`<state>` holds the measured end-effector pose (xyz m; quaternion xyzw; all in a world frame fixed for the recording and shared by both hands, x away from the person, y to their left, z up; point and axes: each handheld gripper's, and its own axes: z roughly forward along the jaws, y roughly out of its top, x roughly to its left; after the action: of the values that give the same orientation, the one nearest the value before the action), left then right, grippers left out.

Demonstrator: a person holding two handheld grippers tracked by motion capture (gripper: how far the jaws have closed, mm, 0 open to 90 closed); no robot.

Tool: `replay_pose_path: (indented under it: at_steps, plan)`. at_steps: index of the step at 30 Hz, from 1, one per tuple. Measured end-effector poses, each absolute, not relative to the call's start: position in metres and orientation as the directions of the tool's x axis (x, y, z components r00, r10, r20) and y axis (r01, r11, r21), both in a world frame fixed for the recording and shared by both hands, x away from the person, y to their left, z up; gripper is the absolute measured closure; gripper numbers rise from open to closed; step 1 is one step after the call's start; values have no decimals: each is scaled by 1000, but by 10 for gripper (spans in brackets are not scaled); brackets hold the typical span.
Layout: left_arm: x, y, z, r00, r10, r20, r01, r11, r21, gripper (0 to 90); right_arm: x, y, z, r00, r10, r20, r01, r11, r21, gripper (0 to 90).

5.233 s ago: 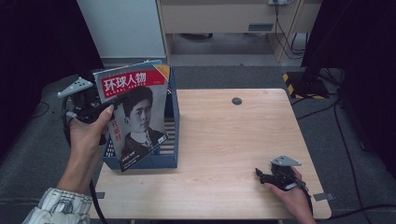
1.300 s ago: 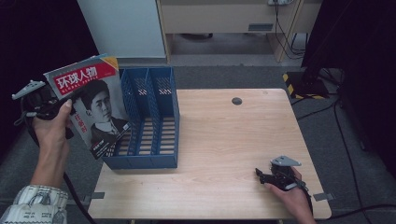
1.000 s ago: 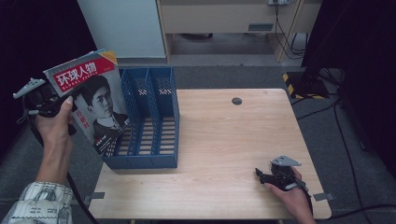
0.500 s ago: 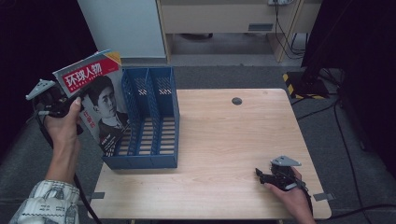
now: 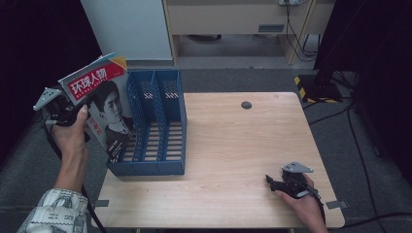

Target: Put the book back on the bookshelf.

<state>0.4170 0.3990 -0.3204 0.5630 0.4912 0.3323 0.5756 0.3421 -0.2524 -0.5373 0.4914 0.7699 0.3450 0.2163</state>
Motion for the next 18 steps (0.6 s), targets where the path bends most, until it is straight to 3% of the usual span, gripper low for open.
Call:
replay_pose_path:
  at_steps: [18]
  plan:
    - [416, 397, -337, 292, 938, -189, 109, 164, 980, 866, 342, -252, -537, -422, 907, 6, 607, 277, 744, 252]
